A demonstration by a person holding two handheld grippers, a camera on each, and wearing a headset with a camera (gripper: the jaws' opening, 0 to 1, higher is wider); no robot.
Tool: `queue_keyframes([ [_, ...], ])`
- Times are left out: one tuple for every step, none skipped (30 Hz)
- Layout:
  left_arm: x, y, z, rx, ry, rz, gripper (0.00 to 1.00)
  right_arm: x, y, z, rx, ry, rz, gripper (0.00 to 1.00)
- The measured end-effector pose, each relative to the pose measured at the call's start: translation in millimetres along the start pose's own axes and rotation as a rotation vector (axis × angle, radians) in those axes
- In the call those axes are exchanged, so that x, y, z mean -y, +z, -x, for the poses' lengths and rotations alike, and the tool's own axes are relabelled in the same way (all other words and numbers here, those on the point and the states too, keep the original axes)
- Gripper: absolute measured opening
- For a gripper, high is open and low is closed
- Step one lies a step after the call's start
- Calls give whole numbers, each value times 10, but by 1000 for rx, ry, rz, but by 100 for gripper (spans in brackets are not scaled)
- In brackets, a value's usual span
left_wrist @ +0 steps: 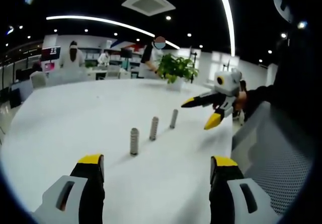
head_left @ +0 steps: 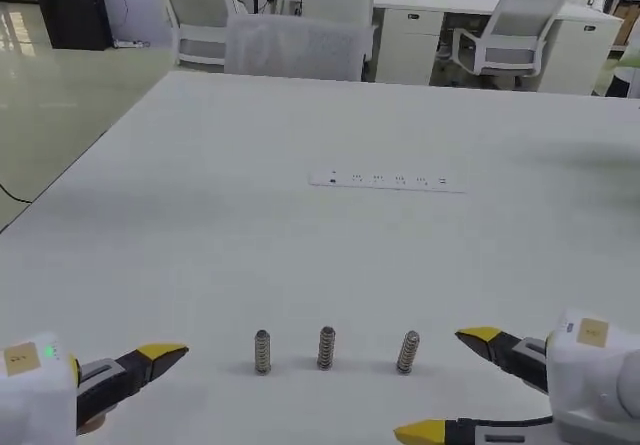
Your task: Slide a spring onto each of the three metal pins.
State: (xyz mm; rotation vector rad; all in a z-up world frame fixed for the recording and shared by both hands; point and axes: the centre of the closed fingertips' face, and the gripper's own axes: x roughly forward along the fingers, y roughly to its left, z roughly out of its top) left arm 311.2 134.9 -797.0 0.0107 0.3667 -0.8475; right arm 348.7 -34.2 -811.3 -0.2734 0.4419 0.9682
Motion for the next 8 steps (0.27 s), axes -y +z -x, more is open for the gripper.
queue_keyframes([
  [2,-1,-1,-1,0,1,84,-3,0,-3,1,1,-1,79],
  [3,-2,0,-1,0,1,84,-4,1,-4,1,2,-1,79],
  [4,-1,-1,-1,0,1,84,-4,0,-5,1,2,-1,79],
  [4,-1,-1,-1,0,1,84,-4,-3,-6,-1,3,-1,79],
  [4,-3,-1,-3,1,1,84,-5,-7,-8,-2,4,0,79],
  [4,-3,-1,-3,1,1,84,-7,-9,-10,-3,5,-1,79],
  [4,-5,-1,-4,1,3,84,-10,-14,-14,-6,7,0,79],
  [3,-7,0,-5,2,3,84,-11,-18,-16,-8,7,2,79],
])
